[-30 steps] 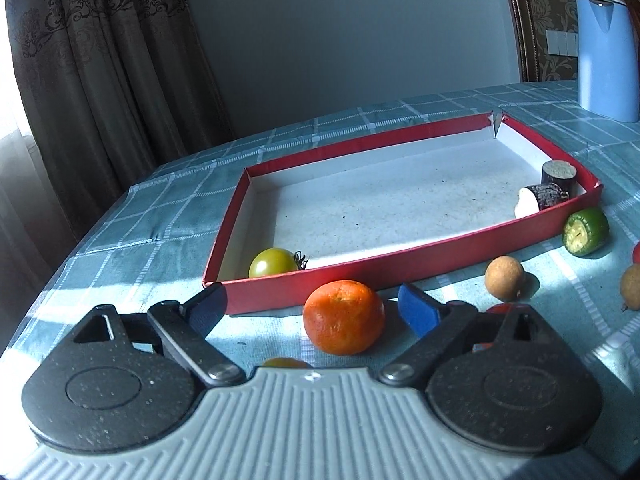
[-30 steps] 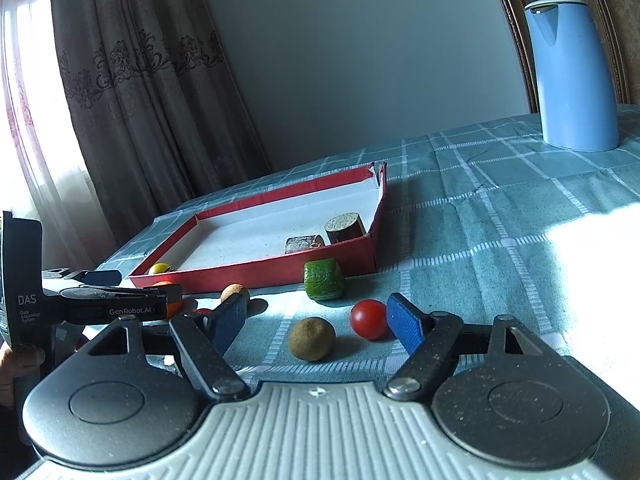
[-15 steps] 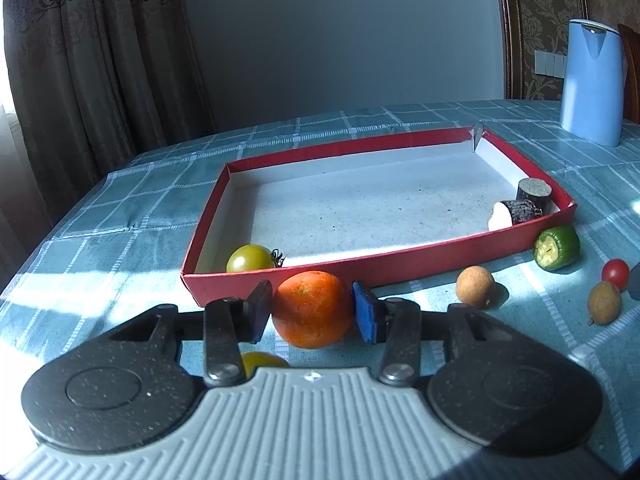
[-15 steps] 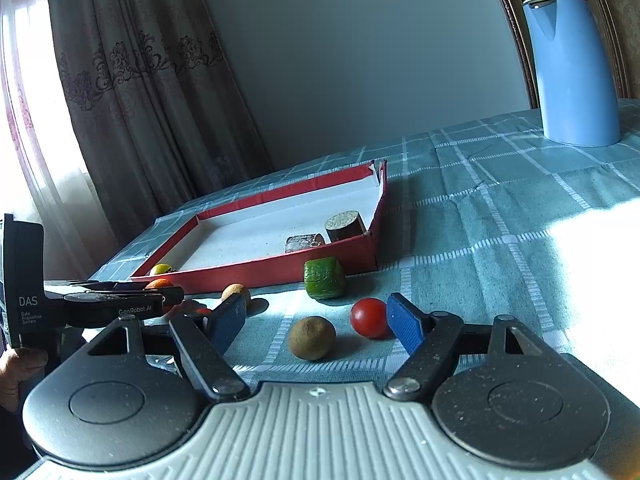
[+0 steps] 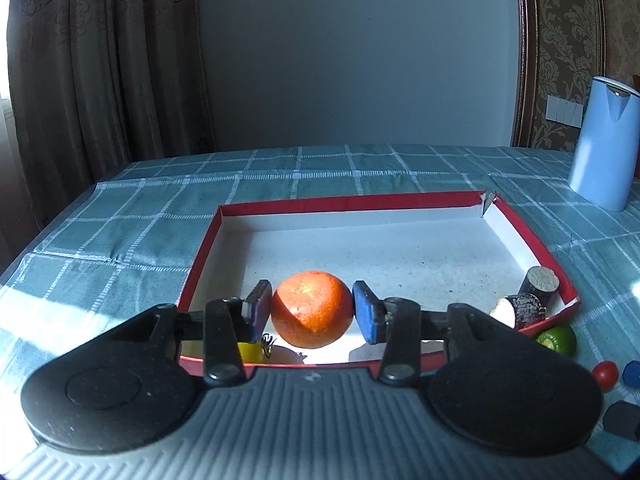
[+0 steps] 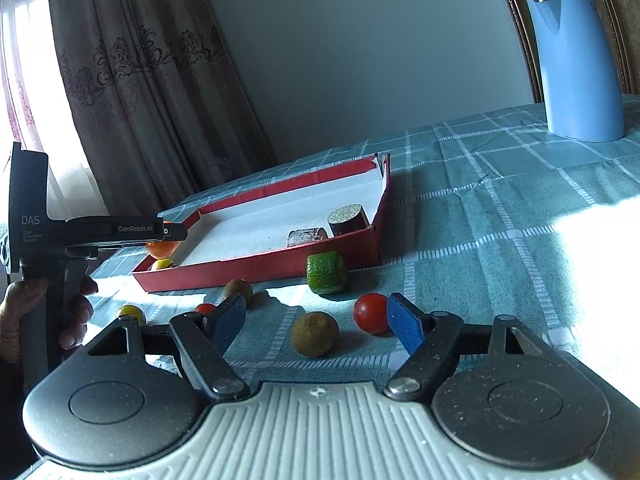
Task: Organize fruits
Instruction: 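Carry the tangerine into the box and open the left gripper, then close the right gripper around the green cube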
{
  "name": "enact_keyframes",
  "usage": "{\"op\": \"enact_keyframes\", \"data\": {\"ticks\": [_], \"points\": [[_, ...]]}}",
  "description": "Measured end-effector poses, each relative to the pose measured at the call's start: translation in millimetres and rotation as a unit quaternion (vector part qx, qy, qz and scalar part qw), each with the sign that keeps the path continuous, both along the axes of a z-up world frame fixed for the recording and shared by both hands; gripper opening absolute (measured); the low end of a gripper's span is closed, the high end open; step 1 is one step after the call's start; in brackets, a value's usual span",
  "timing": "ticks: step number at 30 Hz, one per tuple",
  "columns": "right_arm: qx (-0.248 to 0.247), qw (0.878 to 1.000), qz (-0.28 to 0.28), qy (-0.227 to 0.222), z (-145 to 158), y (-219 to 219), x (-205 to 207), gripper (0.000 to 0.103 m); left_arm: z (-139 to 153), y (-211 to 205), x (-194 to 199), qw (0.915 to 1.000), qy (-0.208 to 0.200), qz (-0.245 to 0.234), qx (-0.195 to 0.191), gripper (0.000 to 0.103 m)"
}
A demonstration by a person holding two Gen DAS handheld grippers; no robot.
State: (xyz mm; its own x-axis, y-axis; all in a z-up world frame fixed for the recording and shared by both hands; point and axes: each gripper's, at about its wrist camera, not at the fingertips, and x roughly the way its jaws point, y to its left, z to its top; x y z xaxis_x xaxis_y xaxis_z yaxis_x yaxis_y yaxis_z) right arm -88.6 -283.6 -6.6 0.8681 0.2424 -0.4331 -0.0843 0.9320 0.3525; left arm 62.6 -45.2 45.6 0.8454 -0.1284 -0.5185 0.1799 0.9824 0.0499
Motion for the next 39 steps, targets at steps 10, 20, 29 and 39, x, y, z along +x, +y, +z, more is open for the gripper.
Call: {"op": "enact_keyframes", "data": {"ticks": [10,20,29,39], "points": [[-0.022,0.999,-0.002,0.045,-5.1,6.4,11.4,0.078,-26.1,-2.1,19.0,0.9991,0.040,0.017,0.005,0.042],[-0.041,0.998,0.002,0.053,-4.8,10.5,14.9,0.081,-8.9,5.2,5.2,0.9996,-0.001,0.019,-0.019,0.065],[-0.018,0.999,0.005,0.026,-0.7,4.2,8.7,0.082,15.2,56.5,-60.6,0.9954,-0.075,0.041,-0.044,0.100],[-0.109,0.994,-0.003,0.013,18.1,27.4,37.0,0.081,-15.0,115.3,-81.5,0.9869,-0.066,0.140,-0.046,0.103]]}}
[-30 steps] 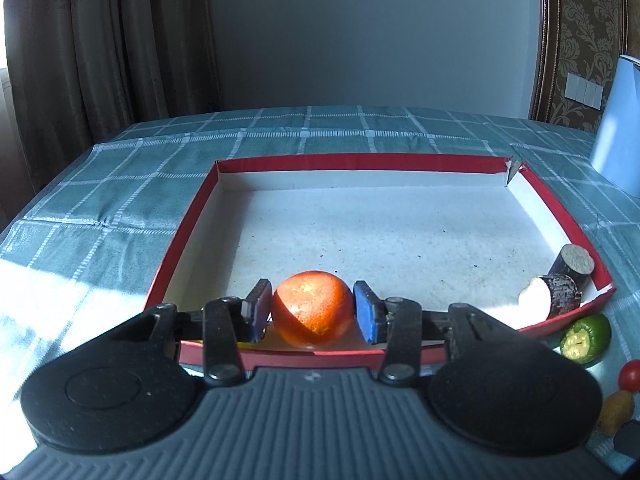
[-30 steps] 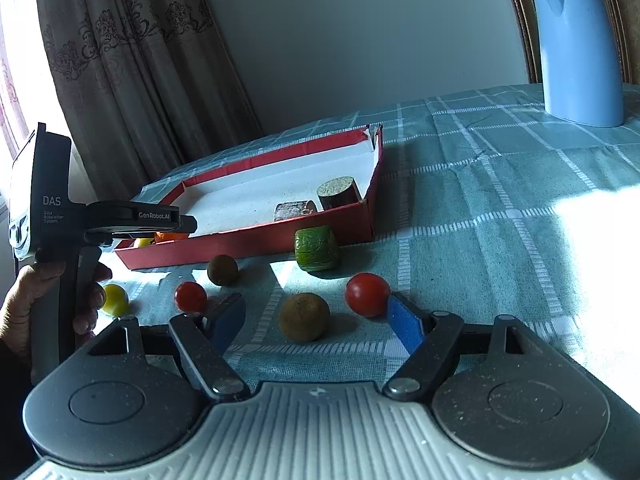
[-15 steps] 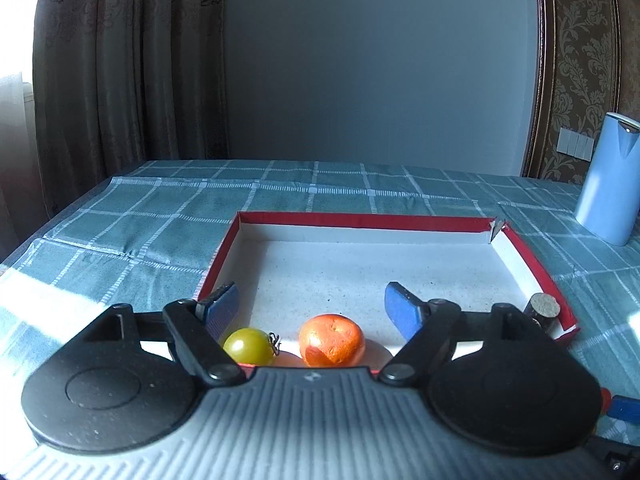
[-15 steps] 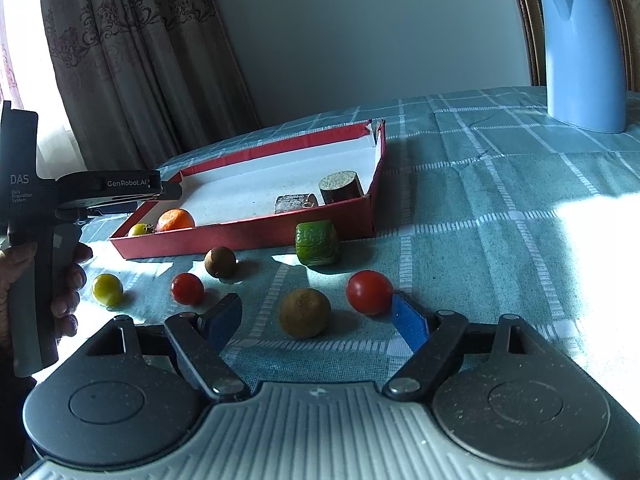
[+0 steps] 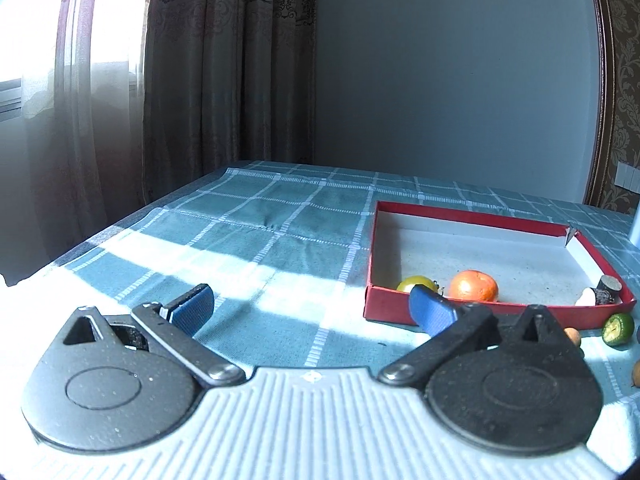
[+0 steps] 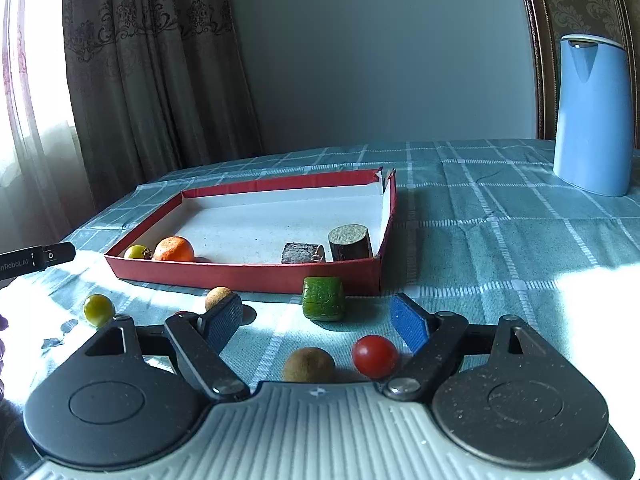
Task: Organize fruits
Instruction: 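Close the right gripper around the green cube, then lower the green cube into the box and open the right gripper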
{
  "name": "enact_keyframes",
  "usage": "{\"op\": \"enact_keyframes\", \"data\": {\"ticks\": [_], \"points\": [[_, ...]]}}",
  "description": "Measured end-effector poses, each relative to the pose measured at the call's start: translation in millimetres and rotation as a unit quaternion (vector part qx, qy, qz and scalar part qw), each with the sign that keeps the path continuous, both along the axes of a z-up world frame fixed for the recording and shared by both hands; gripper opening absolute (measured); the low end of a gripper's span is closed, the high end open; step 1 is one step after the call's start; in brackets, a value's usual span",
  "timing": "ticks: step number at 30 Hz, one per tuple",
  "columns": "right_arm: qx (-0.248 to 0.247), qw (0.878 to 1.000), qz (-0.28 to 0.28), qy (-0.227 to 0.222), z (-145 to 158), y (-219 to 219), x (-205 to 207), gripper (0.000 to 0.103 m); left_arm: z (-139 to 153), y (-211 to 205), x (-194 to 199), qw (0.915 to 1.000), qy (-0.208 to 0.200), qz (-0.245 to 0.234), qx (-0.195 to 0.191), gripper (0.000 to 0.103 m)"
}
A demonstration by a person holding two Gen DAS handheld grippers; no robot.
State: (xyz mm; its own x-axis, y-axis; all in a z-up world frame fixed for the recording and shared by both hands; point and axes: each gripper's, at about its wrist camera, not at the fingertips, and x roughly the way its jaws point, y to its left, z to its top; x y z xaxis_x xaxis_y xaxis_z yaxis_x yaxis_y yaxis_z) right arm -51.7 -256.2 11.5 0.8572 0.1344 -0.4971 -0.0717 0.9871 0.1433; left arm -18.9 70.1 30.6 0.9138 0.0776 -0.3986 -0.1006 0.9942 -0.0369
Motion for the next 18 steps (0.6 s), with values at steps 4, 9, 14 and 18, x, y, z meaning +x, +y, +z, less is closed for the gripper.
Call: {"op": "enact_keyframes", "data": {"ticks": [4,9,14,18], "points": [[-0.023,0.999,-0.006,0.030,-3.9,3.6,23.0,0.081,-4.5,11.0,4.4,0.9995,0.019,0.010,-0.022,0.103],[-0.035,0.998,-0.016,0.053,-12.7,4.7,38.9,0.079,-6.1,6.4,0.7,0.9998,0.015,0.006,-0.010,0.103],[-0.033,0.997,-0.015,0.072,-18.6,5.6,46.8,0.054,-7.1,9.4,1.5,0.9997,0.015,0.006,-0.018,0.103],[-0.038,0.997,-0.015,0.071,-19.0,6.5,50.5,0.052,-7.7,10.6,2.9,0.9996,0.019,0.007,-0.022,0.103]]}}
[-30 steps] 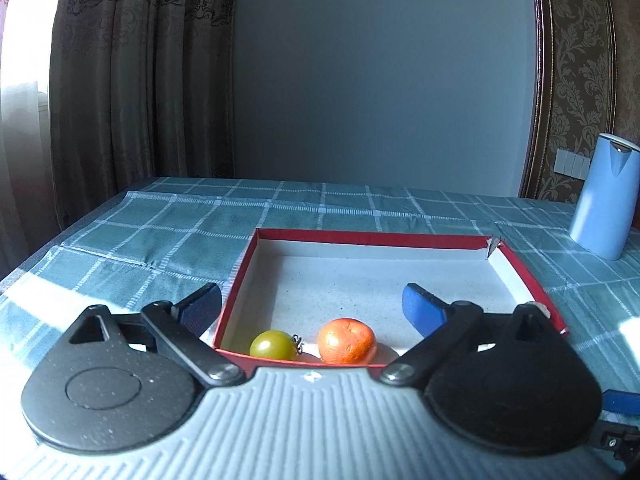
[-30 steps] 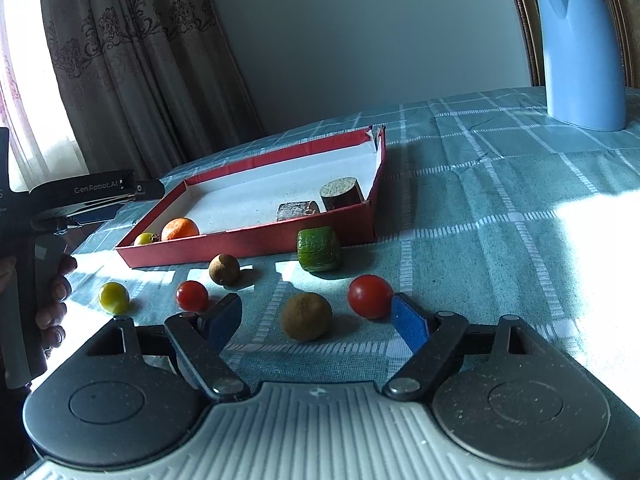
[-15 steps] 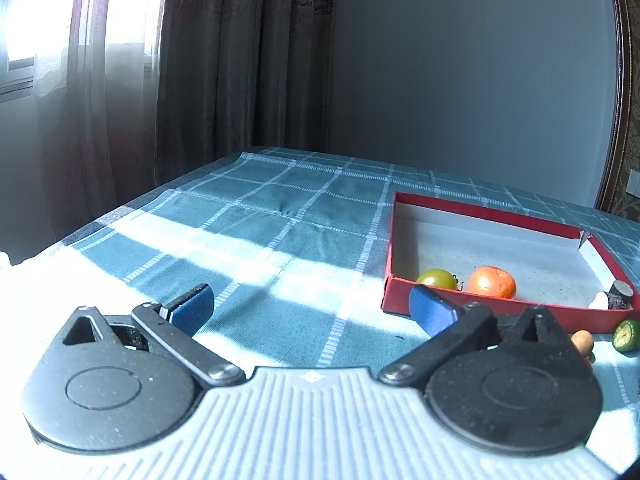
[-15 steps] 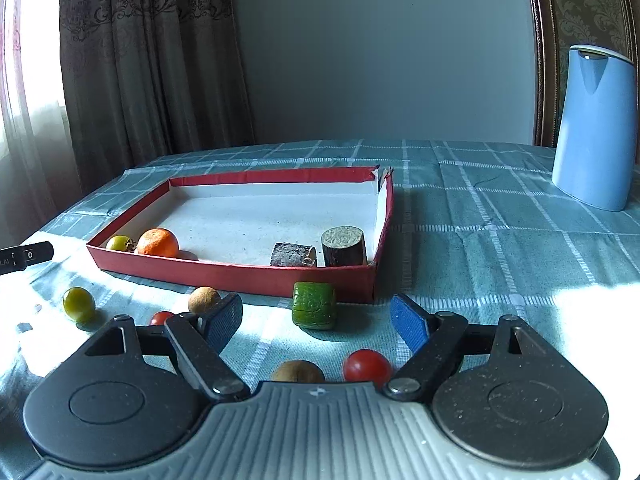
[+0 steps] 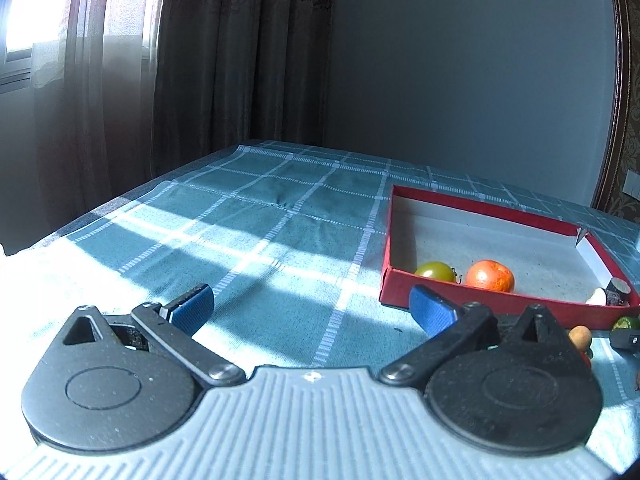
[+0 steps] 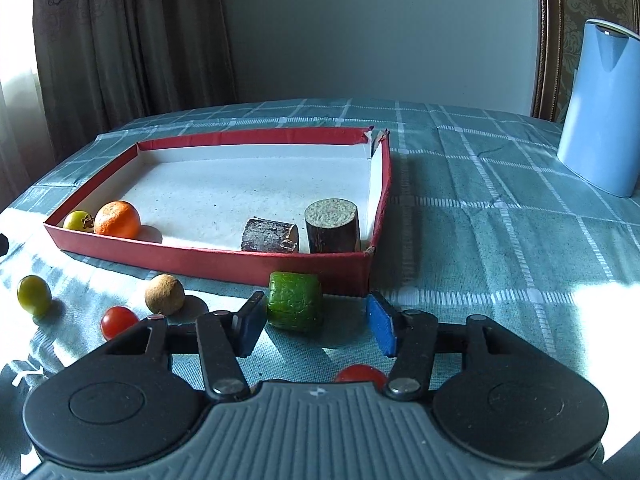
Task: Organize fruits
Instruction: 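Lower the green cube into the box and open the right gripper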
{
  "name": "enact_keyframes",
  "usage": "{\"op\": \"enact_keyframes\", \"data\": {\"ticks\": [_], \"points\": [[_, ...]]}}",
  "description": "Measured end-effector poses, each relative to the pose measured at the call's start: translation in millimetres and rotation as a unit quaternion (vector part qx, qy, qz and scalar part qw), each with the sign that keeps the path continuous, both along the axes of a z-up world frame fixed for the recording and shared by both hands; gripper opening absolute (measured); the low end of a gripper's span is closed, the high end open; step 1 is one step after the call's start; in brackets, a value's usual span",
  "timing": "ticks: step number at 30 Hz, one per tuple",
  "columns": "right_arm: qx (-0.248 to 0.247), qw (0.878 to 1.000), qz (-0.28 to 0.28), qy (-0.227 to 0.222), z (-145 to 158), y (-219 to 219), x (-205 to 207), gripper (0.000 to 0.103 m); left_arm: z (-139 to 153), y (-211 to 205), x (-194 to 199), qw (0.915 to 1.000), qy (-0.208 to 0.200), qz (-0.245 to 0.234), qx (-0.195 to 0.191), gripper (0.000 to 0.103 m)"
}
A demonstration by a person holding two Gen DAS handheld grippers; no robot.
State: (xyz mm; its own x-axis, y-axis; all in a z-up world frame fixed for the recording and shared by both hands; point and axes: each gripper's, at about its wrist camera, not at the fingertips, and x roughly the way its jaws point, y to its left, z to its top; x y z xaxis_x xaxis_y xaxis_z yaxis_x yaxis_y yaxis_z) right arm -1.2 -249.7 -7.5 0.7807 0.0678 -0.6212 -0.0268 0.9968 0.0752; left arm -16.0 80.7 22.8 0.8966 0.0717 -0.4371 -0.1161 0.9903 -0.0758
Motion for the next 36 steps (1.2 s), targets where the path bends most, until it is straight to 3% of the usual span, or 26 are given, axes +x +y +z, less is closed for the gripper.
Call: {"op": "enact_keyframes", "data": {"ticks": [3,4,5,8,11,14,17,20,29,34,36], "points": [[0.001,1.000,0.008,0.000,0.2,2.4,2.1,0.041,-0.1,-0.6,0.3,1.0000,0.000,-0.001,0.001,0.103],[0.007,1.000,0.015,0.001,0.3,3.2,2.3,0.030,-0.1,-0.6,0.5,1.0000,0.001,-0.001,0.000,0.103],[0.007,1.000,0.016,0.000,0.4,4.2,2.0,0.027,-0.1,0.0,1.1,1.0000,0.002,0.000,0.000,0.103],[-0.004,1.000,0.018,-0.004,0.9,7.1,-1.0,0.026,-0.3,1.0,0.9,1.0000,0.002,-0.001,-0.003,0.103],[0.024,0.999,0.026,-0.009,6.9,1.4,-5.9,0.025,-0.4,0.8,0.2,1.0000,0.002,-0.002,-0.003,0.103],[0.049,0.997,0.041,-0.041,27.2,-2.9,-11.3,0.025,-0.8,0.3,1.0,1.0000,0.004,-0.004,-0.001,0.103],[0.044,0.996,0.046,-0.061,49.9,-2.9,2.8,0.025,-0.8,0.6,1.1,1.0000,0.004,-0.003,-0.001,0.103],[0.038,0.996,0.059,-0.048,56.9,1.8,29.8,0.025,-1.1,1.1,1.5,1.0000,0.007,-0.002,-0.002,0.103],[-0.034,0.998,0.050,0.013,22.1,23.2,86.5,0.025,-2.0,2.9,2.4,0.9999,0.011,-0.004,-0.007,0.103],[-0.086,0.995,0.052,0.011,11.4,35.3,91.7,0.025,-2.5,2.2,2.8,0.9999,0.013,-0.008,-0.007,0.103],[-0.085,0.995,0.050,0.011,10.1,36.0,93.8,0.026,-2.9,2.3,2.8,0.9998,0.014,-0.007,-0.008,0.103]]}}
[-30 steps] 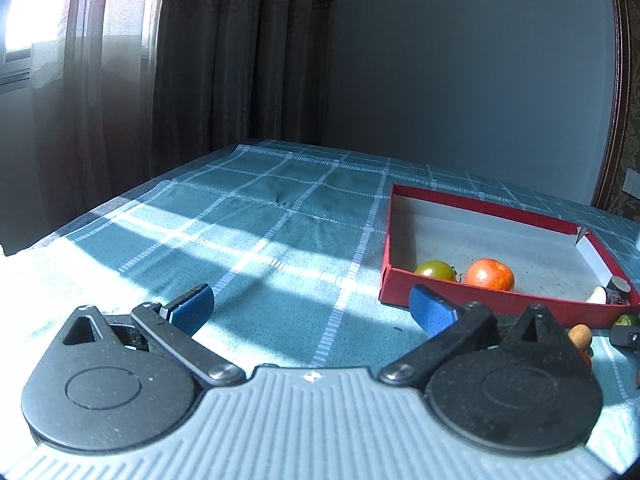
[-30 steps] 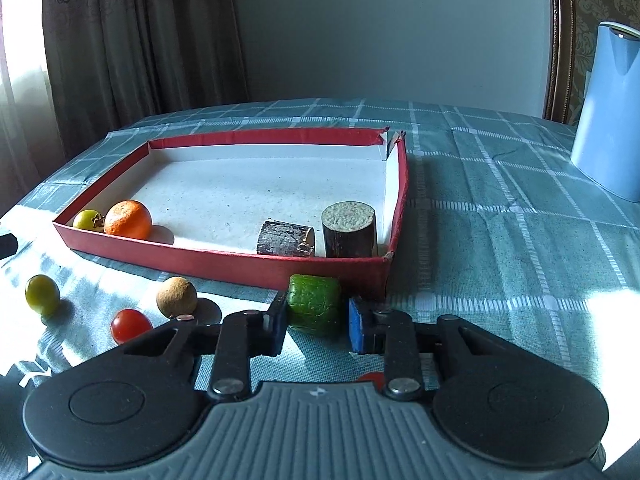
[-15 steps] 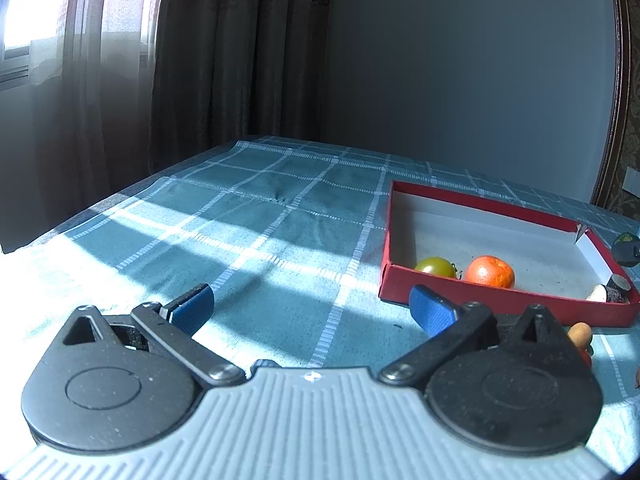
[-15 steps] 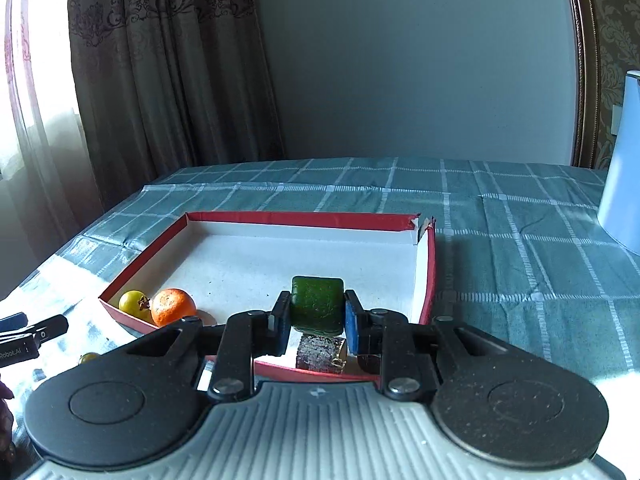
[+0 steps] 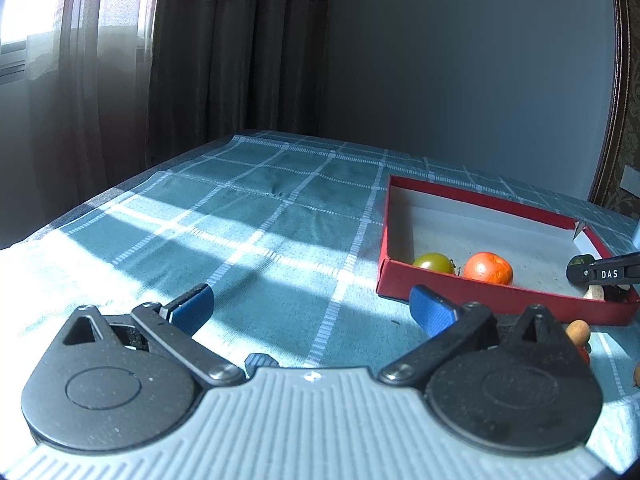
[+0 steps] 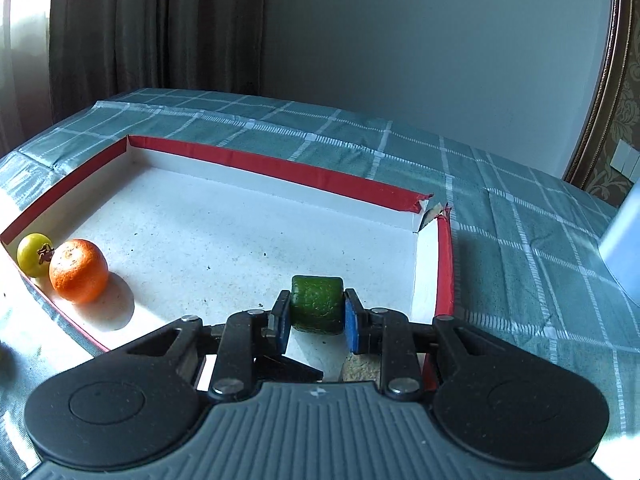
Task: Organize fruits
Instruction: 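Lower the green cube into the box and open the right gripper, then close the left gripper around the dark green tomato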
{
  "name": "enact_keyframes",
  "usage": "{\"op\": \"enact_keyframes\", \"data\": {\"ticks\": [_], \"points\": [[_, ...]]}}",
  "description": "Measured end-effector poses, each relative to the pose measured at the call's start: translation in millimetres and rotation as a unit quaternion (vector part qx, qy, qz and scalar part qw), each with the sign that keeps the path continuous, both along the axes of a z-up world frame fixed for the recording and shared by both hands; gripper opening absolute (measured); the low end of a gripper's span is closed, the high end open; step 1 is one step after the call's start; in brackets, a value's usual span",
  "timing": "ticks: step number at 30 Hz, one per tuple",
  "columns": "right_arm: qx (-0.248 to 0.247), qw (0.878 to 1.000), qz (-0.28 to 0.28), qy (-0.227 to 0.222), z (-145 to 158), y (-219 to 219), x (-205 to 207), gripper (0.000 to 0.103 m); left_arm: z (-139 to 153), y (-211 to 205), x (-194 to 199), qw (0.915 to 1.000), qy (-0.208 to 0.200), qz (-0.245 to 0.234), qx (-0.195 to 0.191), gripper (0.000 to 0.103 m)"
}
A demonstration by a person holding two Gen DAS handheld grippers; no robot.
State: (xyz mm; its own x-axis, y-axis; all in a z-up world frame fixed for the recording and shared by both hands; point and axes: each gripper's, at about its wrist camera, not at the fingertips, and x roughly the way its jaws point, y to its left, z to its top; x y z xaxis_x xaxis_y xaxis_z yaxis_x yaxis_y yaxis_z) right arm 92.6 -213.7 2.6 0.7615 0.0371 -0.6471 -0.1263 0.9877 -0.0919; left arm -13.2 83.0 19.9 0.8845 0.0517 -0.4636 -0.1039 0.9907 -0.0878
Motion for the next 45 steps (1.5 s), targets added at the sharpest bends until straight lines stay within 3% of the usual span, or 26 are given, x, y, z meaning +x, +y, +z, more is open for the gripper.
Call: {"op": "enact_keyframes", "data": {"ticks": [5,9,14,17,22,26,33,45], "points": [[-0.030,1.000,0.007,-0.001,-1.6,6.5,1.0,0.026,-0.5,0.5,1.5,1.0000,0.004,-0.001,-0.002,0.103],[0.026,1.000,0.001,-0.005,6.4,-8.5,-4.6,0.030,-1.0,1.5,1.6,1.0000,0.006,-0.002,-0.004,0.103],[0.116,0.990,-0.015,-0.083,39.8,-45.4,-57.7,0.056,-0.8,1.3,0.3,1.0000,0.003,-0.006,-0.004,0.103],[0.132,0.984,-0.052,-0.112,48.8,-67.3,-98.9,0.079,0.3,-1.2,-1.5,0.9997,-0.002,-0.025,-0.003,0.103],[0.074,0.986,-0.122,-0.087,18.7,-86.3,-136.9,0.080,2.6,-13.8,-6.5,0.9985,-0.013,-0.045,0.027,0.103],[0.090,0.982,-0.155,-0.057,-3.5,-104.5,-141.5,0.080,3.2,-29.3,-8.9,0.9963,-0.015,-0.054,0.065,0.103],[0.116,0.979,-0.158,-0.046,-8.0,-111.3,-140.6,0.080,-1.3,-51.9,-4.6,0.9923,0.009,-0.063,0.107,0.103],[0.076,0.984,-0.158,-0.014,-12.2,-101.0,-130.1,0.086,-6.7,-67.5,-0.6,0.9880,0.028,-0.084,0.127,0.103]]}}
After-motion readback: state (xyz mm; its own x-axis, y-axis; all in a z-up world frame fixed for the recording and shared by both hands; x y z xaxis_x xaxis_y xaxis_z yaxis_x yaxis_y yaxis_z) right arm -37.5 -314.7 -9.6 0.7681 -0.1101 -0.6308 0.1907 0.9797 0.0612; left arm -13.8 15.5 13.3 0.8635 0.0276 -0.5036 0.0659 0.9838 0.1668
